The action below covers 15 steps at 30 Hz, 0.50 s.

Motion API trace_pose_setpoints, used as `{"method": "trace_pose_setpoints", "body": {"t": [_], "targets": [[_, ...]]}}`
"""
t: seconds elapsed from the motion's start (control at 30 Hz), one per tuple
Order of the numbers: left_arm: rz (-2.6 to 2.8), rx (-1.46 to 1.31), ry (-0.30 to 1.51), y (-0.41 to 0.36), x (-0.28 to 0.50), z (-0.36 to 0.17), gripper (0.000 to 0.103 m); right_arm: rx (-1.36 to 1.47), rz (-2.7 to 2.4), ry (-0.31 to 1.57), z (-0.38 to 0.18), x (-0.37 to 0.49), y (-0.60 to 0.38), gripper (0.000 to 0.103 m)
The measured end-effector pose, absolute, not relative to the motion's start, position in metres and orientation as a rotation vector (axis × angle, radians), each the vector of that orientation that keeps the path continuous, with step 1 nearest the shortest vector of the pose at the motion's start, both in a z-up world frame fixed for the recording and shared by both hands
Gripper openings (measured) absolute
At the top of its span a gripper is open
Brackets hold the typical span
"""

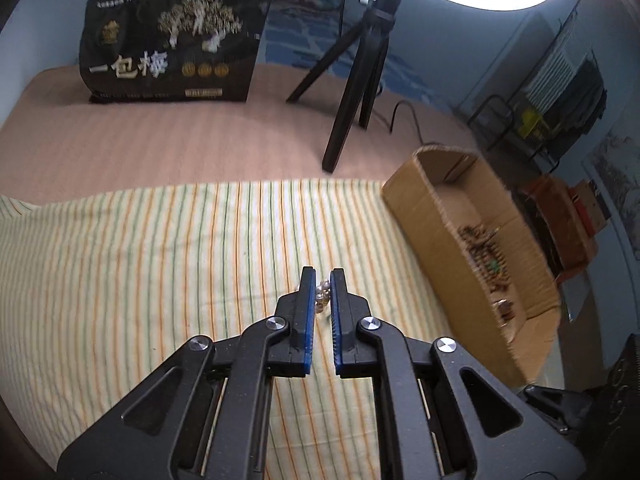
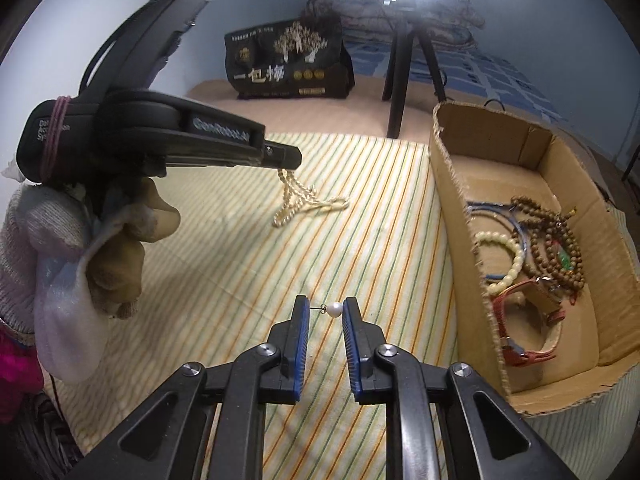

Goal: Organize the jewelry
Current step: 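Carry the necklace and earring with both tools over the cardboard box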

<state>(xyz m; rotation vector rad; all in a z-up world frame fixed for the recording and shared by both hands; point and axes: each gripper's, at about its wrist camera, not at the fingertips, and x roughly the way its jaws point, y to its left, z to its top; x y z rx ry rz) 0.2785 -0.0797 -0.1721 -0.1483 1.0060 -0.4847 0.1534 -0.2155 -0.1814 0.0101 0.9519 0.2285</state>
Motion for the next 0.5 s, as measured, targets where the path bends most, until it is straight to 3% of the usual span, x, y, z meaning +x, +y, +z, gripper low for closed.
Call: {"method": "trace_pose_setpoints", "body": {"t": [0.5], "targets": [[-0.528,-0.199,0.89,-0.083,0.256,-0.106,0.005,0.068,0.203,0.847,-0.131,0.139,-0.248,0.015]]}}
